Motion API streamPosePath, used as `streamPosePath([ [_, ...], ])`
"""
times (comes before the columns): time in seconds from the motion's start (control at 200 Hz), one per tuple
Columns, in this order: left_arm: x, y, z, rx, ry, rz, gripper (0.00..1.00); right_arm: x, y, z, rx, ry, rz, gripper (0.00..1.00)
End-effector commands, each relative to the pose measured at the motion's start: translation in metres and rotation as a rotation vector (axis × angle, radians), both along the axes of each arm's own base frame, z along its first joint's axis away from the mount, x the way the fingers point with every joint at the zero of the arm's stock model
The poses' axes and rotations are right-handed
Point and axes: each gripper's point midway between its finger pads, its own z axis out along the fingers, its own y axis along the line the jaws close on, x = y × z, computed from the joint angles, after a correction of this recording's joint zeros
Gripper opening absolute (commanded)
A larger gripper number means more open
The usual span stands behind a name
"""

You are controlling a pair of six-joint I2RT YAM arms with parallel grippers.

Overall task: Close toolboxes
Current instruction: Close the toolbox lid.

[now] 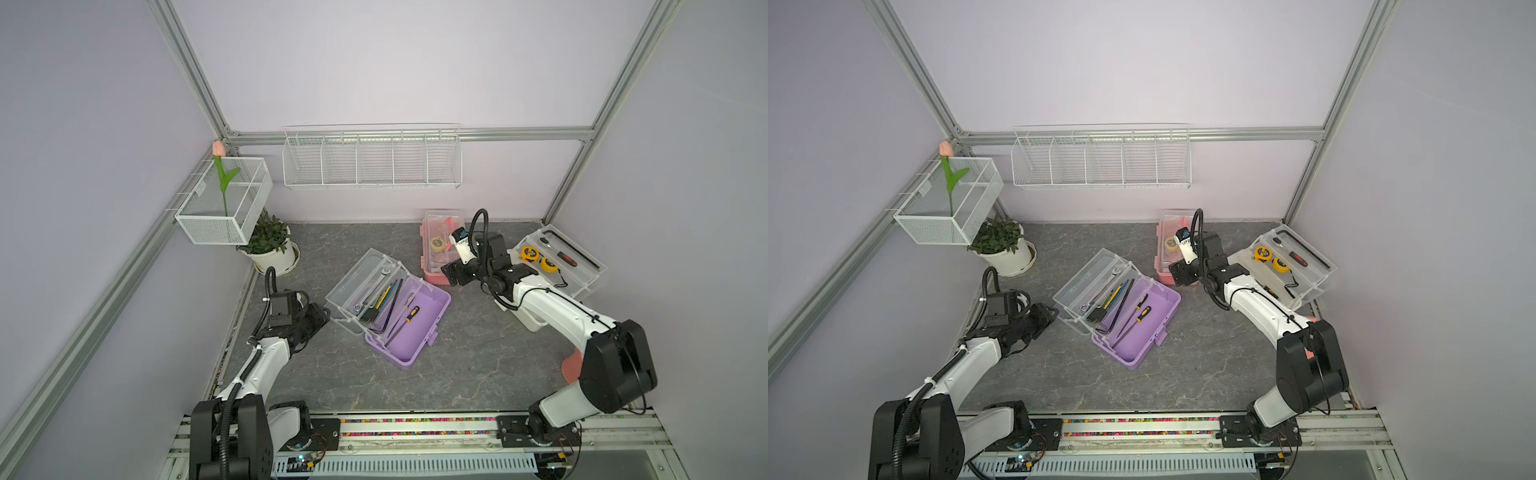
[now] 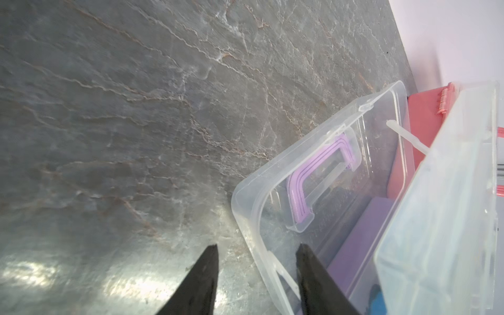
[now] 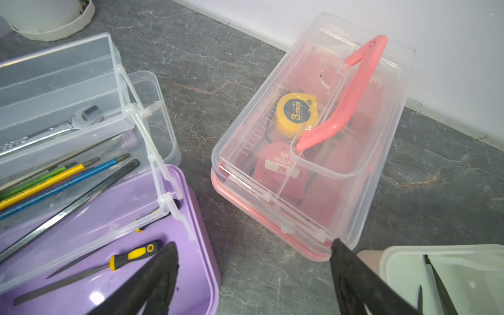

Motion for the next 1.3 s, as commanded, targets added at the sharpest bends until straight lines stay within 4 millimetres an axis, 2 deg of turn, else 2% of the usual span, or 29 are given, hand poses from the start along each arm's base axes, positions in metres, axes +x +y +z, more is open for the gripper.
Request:
streamPosePath([
  [0.0,0.018,0.0,0.009,-0.012,-0.076,-0.005,0.44,-0.004,0.004,0.014,0.082,-0.01,-0.004,0.88],
  [0.165,0.022,0.001,-0.006,-0.006,-0.049,0.0,0.3,-0.004,-0.001,0.011,0.065,-0.007,-0.026,0.89],
  [0.54,0.033,0.009,-0.015,0.039,-0.056,0.022,0.26,-0.005,-0.004,0.009,0.067,-0.009,-0.041,0.88],
  [0.81,0.037,0.01,-0.028,0.039,-0.02,0.027,0.26,-0.006,-0.007,0.005,0.062,-0.015,-0.059,0.89],
  [1.105,0.042,0.014,-0.031,0.064,-0.009,0.034,0.27,-0.007,-0.01,0.002,0.054,-0.014,-0.069,0.88],
  [1.19,0.043,0.015,-0.027,0.072,-0.013,0.035,0.21,-0.007,-0.012,0.001,0.05,-0.016,-0.074,0.89],
  [1.295,0.047,0.016,-0.017,0.079,-0.033,0.035,0.09,-0.007,-0.012,0.001,0.048,-0.017,-0.073,0.89],
])
